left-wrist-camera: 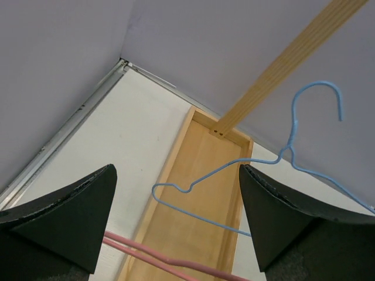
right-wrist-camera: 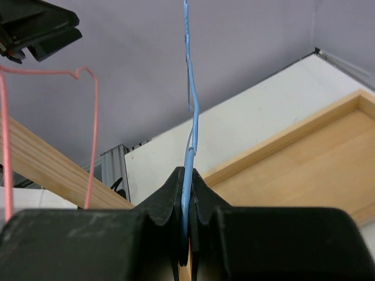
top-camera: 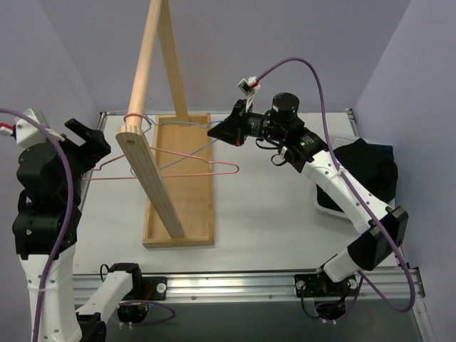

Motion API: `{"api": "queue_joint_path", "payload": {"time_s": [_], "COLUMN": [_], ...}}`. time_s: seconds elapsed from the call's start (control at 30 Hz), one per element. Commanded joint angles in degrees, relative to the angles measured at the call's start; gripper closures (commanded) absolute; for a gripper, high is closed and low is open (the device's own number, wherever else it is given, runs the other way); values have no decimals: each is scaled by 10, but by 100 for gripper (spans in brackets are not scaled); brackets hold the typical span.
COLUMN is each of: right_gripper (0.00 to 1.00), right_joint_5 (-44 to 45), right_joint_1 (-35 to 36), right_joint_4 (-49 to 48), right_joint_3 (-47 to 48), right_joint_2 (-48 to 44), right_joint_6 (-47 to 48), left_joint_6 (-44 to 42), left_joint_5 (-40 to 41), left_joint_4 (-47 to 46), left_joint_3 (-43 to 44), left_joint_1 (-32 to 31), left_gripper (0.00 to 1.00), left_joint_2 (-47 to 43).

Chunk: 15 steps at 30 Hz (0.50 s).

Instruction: Remove the skirt from the hanger

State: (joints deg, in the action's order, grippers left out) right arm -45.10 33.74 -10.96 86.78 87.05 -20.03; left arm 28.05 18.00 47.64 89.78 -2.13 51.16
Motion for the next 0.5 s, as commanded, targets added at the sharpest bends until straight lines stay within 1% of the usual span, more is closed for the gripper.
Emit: {"api": "queue_joint_path", "payload": {"time_s": [0.0,0.03,0.07,0.17,0.23,0.33,0.37,0.4,0.47], "right_gripper": [100,100,100,100,100,100,100,100,100], "right_joint_5": [11,5,-3,-6,6,9,5,1,-3], "right_joint_1": [13,12,14,21,32,34,35,36,36], "right_joint_4": [8,16,37,63,67,36,16,12,12], "right_joint_3": [76,96,136,190,198,183,177,172,171], "right_joint_2": [19,29,48,66,61,37,24,19,11], "right_joint_6": [44,50,54,70,78,69,63,55,54], "left_joint_6": [-9,-11,-15,-20,-20,-22,-27,-32,-35], "left_joint_5": [69,66,57,43,42,31,23,1,-14], "left_joint_4": [-4,-5,-6,-9,-11,-19,-20,-15,-4], "left_joint_3": [-2,-1,0,2,1,-4,-4,3,14], "left_joint_1": [3,3,3,3,3,2,3,3,3], "left_gripper": [6,6,6,6,6,6,6,6,6], "left_joint_2": [-9,-13,-14,-19,-27,-33,-31,-26,-10]}}
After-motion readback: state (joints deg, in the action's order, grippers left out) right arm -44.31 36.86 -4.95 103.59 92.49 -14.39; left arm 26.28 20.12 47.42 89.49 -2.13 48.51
